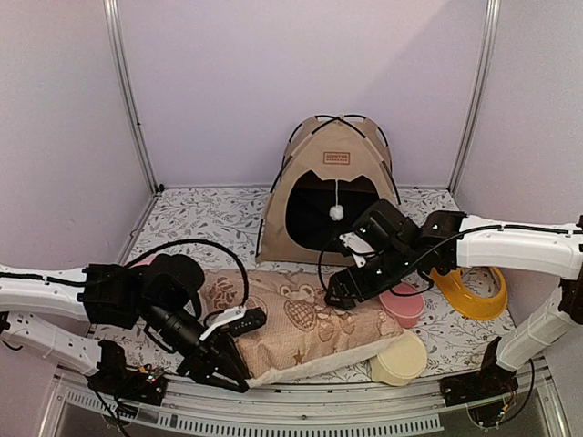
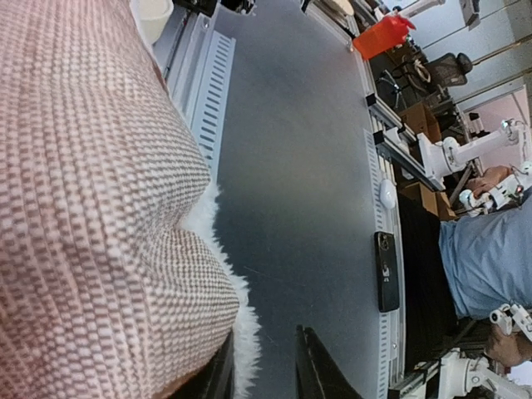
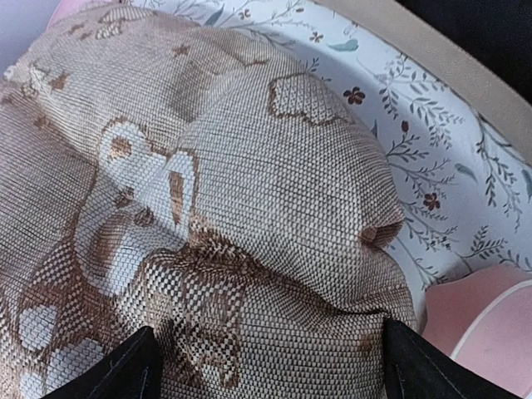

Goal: Set up the pet tent

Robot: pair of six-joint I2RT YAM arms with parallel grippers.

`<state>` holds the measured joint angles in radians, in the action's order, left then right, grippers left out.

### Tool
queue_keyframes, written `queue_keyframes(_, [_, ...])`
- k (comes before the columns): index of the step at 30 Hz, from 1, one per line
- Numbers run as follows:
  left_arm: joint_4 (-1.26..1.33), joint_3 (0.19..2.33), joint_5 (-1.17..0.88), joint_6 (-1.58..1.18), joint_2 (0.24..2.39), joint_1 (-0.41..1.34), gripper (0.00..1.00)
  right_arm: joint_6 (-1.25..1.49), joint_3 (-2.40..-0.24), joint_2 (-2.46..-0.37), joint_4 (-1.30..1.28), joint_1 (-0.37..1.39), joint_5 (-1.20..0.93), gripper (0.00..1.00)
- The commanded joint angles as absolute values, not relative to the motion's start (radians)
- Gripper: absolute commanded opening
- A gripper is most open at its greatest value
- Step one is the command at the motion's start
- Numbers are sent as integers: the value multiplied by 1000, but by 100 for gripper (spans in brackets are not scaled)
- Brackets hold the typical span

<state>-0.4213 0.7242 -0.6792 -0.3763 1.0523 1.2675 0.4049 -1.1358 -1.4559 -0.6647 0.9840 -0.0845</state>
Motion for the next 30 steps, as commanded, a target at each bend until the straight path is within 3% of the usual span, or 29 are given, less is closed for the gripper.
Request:
queue_keyframes(1, [-422,726,-536,-413,973,1272,35,458,-1091,-1494,-623,1013,-126,91])
queue_keyframes(9, [-481,729,-329,-474,864,1254,67,496,-1074,-1561,-554,1033,-153,89])
queue_keyframes(16, [-418,702,-419,-532,731,1215,85,526,-1071,-1602,-565,1033,-53,94])
queue_keyframes(27, [-416,679,-475,-596,560,1166,92,583,-1023,-1579,-437,1011,-50,99])
queue_keyframes(30, [-492,704,-330,-617,514,1145,92,599,-1007,-1562,-405,1004,-57,98])
